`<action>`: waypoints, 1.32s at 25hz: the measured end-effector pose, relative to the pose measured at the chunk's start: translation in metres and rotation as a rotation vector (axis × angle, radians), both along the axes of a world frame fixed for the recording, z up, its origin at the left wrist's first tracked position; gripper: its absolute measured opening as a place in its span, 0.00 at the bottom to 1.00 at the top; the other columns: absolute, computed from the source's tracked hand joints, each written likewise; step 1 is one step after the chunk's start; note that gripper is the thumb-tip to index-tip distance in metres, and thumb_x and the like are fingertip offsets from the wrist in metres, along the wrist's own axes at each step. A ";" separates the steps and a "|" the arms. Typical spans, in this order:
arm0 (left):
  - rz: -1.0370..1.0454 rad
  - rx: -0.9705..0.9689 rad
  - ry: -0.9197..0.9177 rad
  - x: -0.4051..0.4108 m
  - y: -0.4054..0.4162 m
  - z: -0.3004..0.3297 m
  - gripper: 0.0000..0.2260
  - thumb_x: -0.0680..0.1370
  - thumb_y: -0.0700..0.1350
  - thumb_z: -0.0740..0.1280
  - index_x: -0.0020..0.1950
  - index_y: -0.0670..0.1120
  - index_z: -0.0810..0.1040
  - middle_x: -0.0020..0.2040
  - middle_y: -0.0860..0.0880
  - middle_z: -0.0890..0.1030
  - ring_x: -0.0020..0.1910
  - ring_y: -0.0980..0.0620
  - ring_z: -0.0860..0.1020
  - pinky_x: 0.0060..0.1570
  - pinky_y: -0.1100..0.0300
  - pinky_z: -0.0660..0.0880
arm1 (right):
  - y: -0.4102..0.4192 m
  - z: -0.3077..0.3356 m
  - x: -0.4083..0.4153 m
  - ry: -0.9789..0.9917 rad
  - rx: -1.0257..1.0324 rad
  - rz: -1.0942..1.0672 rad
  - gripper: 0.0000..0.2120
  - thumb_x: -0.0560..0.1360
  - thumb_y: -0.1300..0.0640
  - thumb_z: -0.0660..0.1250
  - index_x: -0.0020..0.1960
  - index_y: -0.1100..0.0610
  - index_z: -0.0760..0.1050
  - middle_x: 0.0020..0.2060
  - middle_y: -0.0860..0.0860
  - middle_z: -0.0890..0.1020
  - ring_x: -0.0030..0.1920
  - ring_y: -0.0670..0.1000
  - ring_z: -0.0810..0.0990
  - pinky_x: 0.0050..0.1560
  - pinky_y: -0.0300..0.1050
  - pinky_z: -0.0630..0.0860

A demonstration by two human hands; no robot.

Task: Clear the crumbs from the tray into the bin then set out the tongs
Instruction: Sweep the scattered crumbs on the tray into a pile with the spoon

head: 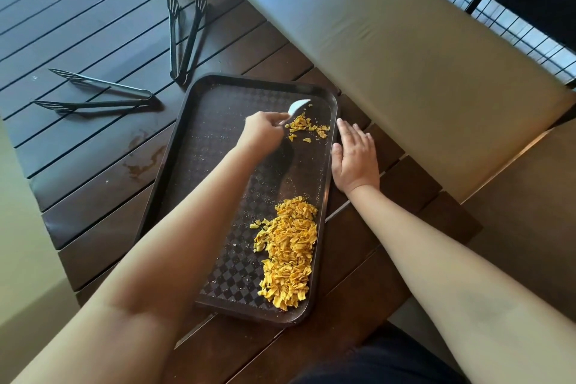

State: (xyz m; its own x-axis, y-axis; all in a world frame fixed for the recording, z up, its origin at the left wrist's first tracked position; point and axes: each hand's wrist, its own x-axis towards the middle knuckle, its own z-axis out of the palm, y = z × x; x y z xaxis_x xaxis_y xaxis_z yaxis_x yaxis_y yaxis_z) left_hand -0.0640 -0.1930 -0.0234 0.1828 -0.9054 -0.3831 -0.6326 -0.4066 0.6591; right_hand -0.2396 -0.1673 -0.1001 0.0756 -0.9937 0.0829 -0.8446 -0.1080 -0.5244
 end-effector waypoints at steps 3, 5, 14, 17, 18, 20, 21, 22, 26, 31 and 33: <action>-0.129 0.065 -0.014 0.001 0.008 0.000 0.16 0.78 0.38 0.60 0.61 0.50 0.79 0.61 0.46 0.79 0.30 0.58 0.71 0.25 0.71 0.69 | 0.000 0.000 0.000 -0.003 -0.007 0.007 0.26 0.76 0.51 0.49 0.73 0.58 0.62 0.69 0.55 0.69 0.71 0.56 0.63 0.72 0.52 0.52; -0.161 0.069 -0.002 0.005 0.014 0.001 0.15 0.78 0.38 0.59 0.60 0.50 0.80 0.60 0.47 0.79 0.29 0.59 0.70 0.21 0.73 0.67 | 0.000 0.000 -0.001 -0.002 -0.004 0.006 0.26 0.76 0.52 0.49 0.73 0.58 0.62 0.69 0.55 0.69 0.71 0.56 0.63 0.72 0.52 0.52; 0.074 -0.025 0.006 0.010 0.013 -0.005 0.17 0.79 0.36 0.57 0.65 0.46 0.76 0.62 0.44 0.78 0.27 0.55 0.71 0.27 0.66 0.70 | 0.000 -0.001 0.000 0.005 0.002 0.009 0.26 0.76 0.51 0.49 0.73 0.57 0.61 0.70 0.55 0.69 0.72 0.56 0.63 0.72 0.52 0.52; -0.056 0.047 0.022 0.002 0.026 -0.006 0.16 0.79 0.38 0.58 0.63 0.49 0.78 0.58 0.45 0.80 0.24 0.57 0.65 0.22 0.68 0.66 | 0.000 -0.001 0.000 0.007 -0.004 0.010 0.27 0.76 0.51 0.48 0.73 0.57 0.61 0.70 0.55 0.68 0.72 0.56 0.63 0.72 0.52 0.52; -0.081 0.056 0.020 0.002 0.031 -0.007 0.16 0.79 0.38 0.59 0.62 0.49 0.78 0.56 0.45 0.81 0.23 0.57 0.65 0.20 0.69 0.65 | 0.000 -0.001 0.000 0.007 -0.001 0.010 0.27 0.76 0.50 0.48 0.73 0.57 0.61 0.70 0.55 0.68 0.72 0.56 0.63 0.72 0.52 0.52; -0.022 -0.003 0.052 0.007 0.041 -0.007 0.17 0.78 0.36 0.58 0.62 0.48 0.78 0.56 0.45 0.81 0.23 0.58 0.65 0.19 0.71 0.65 | 0.000 -0.001 0.000 0.007 0.001 0.010 0.26 0.76 0.51 0.48 0.73 0.57 0.61 0.70 0.55 0.68 0.72 0.56 0.62 0.72 0.52 0.52; 0.073 -0.051 0.065 0.014 0.045 -0.007 0.17 0.78 0.36 0.57 0.63 0.47 0.77 0.58 0.45 0.80 0.24 0.58 0.67 0.21 0.71 0.66 | 0.000 -0.001 0.000 0.007 -0.002 0.008 0.26 0.76 0.51 0.49 0.73 0.57 0.61 0.70 0.55 0.68 0.72 0.56 0.62 0.72 0.52 0.52; 0.185 -0.098 0.057 0.021 0.049 -0.008 0.18 0.78 0.35 0.57 0.65 0.46 0.76 0.59 0.45 0.79 0.27 0.56 0.71 0.25 0.69 0.71 | 0.000 -0.001 0.000 0.006 -0.004 0.006 0.26 0.76 0.51 0.49 0.73 0.57 0.61 0.70 0.55 0.68 0.72 0.56 0.62 0.72 0.52 0.52; 0.404 -0.103 -0.056 0.048 0.059 -0.018 0.21 0.77 0.36 0.56 0.69 0.45 0.71 0.64 0.43 0.75 0.58 0.45 0.77 0.61 0.54 0.74 | -0.001 -0.001 0.000 0.012 0.001 0.005 0.26 0.76 0.51 0.49 0.73 0.57 0.61 0.70 0.55 0.68 0.72 0.56 0.63 0.72 0.52 0.52; 0.298 -0.044 -0.025 0.029 0.062 -0.020 0.19 0.79 0.37 0.57 0.70 0.46 0.70 0.65 0.44 0.73 0.56 0.48 0.76 0.57 0.61 0.72 | -0.001 -0.002 0.000 0.021 -0.003 0.008 0.26 0.76 0.51 0.49 0.73 0.57 0.61 0.70 0.55 0.68 0.72 0.56 0.62 0.72 0.52 0.52; 0.179 -0.022 -0.011 0.011 0.066 -0.020 0.18 0.80 0.38 0.58 0.70 0.47 0.70 0.65 0.44 0.73 0.48 0.49 0.77 0.46 0.62 0.74 | 0.000 -0.003 0.000 0.022 -0.003 0.007 0.26 0.76 0.51 0.49 0.73 0.57 0.61 0.70 0.55 0.68 0.72 0.56 0.62 0.72 0.52 0.52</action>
